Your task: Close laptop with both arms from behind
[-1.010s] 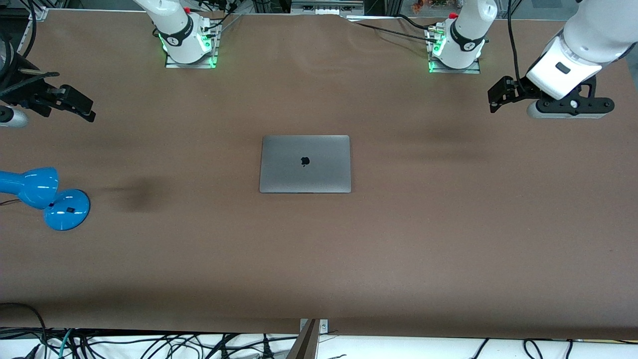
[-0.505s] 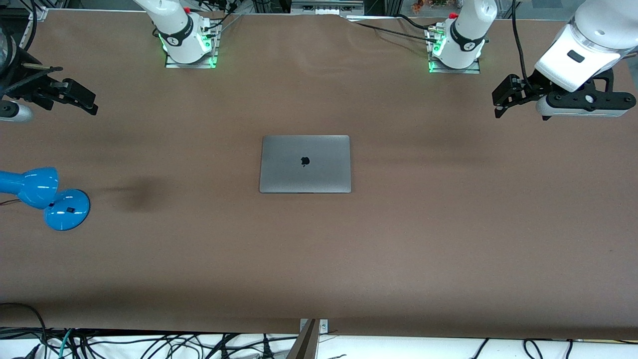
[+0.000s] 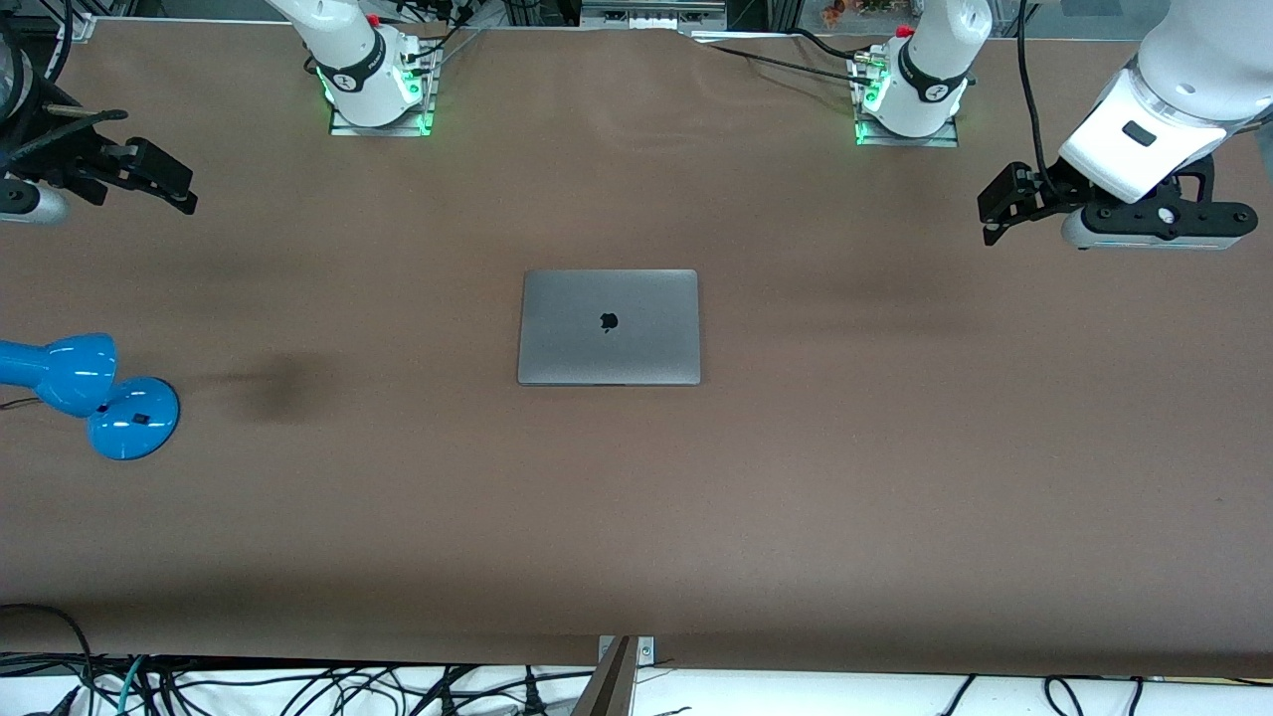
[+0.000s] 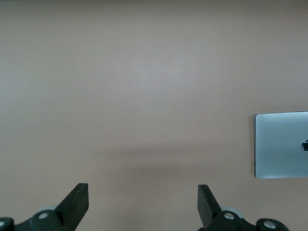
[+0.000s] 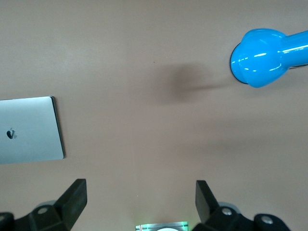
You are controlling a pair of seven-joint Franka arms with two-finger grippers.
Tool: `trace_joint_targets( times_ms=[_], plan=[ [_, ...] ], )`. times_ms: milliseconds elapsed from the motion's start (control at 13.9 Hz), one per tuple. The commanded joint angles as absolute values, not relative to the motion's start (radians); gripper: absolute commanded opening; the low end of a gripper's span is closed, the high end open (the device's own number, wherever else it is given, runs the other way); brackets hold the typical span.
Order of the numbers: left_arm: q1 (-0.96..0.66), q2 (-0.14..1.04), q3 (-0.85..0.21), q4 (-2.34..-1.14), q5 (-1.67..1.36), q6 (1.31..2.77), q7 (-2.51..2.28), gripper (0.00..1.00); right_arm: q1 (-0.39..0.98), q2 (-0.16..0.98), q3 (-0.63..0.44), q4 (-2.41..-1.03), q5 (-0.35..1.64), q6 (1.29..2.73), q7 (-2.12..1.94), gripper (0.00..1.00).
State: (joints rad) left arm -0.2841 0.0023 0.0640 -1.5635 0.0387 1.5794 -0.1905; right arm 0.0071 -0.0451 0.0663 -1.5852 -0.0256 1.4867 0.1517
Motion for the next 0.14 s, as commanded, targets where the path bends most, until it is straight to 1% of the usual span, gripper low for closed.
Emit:
trace_joint_targets(
  times_ms=[0,72],
  plan=[
    [-0.301,0.020,0.075,-1.522,0.049,1.552,-0.179,1.00,0.008,-0.066,0.067,-1.601,-0.018,1.479,0.141,1.00],
    [-0.301,0.021,0.074,-1.522,0.049,1.552,-0.179,1.00,0.008,-0.064,0.067,-1.601,-0.018,1.479,0.141,1.00]
  ],
)
